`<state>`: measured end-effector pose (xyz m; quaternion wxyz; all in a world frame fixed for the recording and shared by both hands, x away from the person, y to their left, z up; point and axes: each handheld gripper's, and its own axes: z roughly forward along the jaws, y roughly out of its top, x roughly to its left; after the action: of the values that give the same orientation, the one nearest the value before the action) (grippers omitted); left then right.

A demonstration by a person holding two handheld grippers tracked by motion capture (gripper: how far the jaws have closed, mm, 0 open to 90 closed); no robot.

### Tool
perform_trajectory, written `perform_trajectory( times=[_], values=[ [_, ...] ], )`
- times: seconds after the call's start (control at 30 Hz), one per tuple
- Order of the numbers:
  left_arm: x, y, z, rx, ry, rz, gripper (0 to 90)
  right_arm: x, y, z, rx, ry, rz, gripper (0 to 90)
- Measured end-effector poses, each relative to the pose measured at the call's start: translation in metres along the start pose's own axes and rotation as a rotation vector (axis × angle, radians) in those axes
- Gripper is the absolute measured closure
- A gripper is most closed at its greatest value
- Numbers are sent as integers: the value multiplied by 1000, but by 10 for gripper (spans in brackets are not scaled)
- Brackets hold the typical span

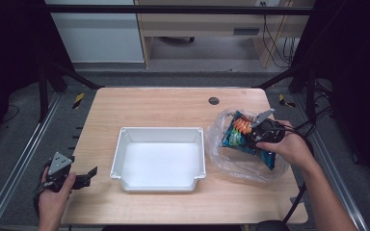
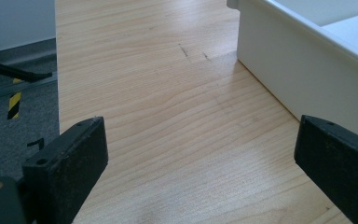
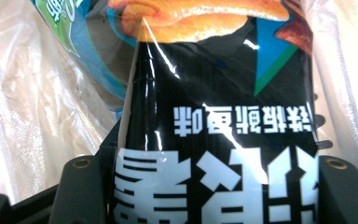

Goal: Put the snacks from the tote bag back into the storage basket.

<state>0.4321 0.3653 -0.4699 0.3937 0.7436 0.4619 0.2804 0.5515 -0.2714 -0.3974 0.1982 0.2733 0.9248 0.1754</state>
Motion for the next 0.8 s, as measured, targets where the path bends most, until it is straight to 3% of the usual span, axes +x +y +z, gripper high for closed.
perform_trajectory(
  times=[0.3, 0.5, 0.7, 0.8],
  values=[
    [0, 0, 0, 2, 0, 0, 25, 9, -5, -16, -86, 16, 11, 388],
    [-1, 0, 0, 1, -2, 2, 25, 17, 5, -29, -125, 8, -18, 388],
    [0, 0, 0, 0, -3, -7, 25, 17, 13, -38, -150, -6, -6, 389],
    [0, 0, 0, 1, -2, -6, 25, 18, 16, -41, -166, 10, 8, 388]
  ],
)
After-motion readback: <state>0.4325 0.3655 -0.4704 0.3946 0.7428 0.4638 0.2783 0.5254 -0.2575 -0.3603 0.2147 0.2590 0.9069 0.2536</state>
